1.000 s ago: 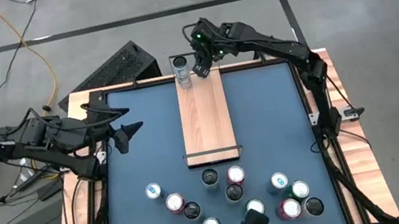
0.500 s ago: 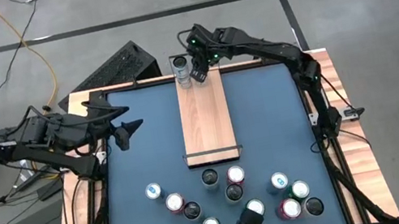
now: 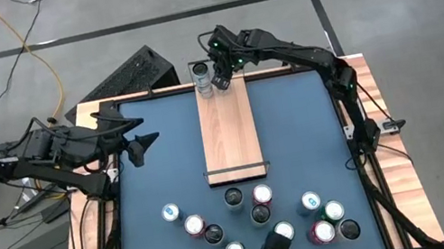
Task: Place canned beverage on shelf
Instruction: Put the bottom white blue soda can on the shelf aligned with the other white blue soda can
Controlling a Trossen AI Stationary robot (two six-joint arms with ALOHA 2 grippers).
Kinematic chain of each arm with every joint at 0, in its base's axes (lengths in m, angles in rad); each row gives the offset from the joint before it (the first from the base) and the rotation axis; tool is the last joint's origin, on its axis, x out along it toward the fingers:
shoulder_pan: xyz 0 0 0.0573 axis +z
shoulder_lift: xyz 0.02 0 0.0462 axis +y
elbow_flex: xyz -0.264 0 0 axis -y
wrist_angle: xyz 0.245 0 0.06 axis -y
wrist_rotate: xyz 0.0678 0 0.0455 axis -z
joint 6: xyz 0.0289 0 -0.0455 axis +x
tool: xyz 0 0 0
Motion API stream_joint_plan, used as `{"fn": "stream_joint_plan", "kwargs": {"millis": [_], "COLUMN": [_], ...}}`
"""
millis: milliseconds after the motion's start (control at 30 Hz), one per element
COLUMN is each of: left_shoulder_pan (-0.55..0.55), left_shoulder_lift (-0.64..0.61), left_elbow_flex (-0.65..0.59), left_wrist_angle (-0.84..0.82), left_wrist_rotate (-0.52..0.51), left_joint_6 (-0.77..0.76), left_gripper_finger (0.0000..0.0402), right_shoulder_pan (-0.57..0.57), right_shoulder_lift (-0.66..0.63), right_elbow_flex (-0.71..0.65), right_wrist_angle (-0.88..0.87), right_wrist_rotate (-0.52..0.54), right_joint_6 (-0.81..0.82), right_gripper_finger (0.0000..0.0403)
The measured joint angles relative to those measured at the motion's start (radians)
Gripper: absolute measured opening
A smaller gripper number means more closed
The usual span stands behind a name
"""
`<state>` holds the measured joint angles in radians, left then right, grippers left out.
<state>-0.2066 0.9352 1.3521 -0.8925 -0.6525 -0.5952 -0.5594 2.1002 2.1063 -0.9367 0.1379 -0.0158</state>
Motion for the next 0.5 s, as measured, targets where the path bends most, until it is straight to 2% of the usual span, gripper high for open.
{"fn": "stream_joint_plan", "kwargs": {"millis": [500], "left_shoulder_pan": [0.000], "left_shoulder_lift": [0.000], "left_elbow_flex": [0.000], "left_wrist_angle": [0.000], "left_wrist_rotate": [0.000], "left_joint_6": [-0.003], "left_gripper_finger": [0.0332], "right_shoulder_pan": [0.002], "right_shoulder_lift": [0.000], "right_elbow_flex": [0.000], "right_wrist_angle": [0.012], "right_wrist_rotate": [-0.006], "right_joint_6": [0.007], "right_gripper_finger": [0.0218]}}
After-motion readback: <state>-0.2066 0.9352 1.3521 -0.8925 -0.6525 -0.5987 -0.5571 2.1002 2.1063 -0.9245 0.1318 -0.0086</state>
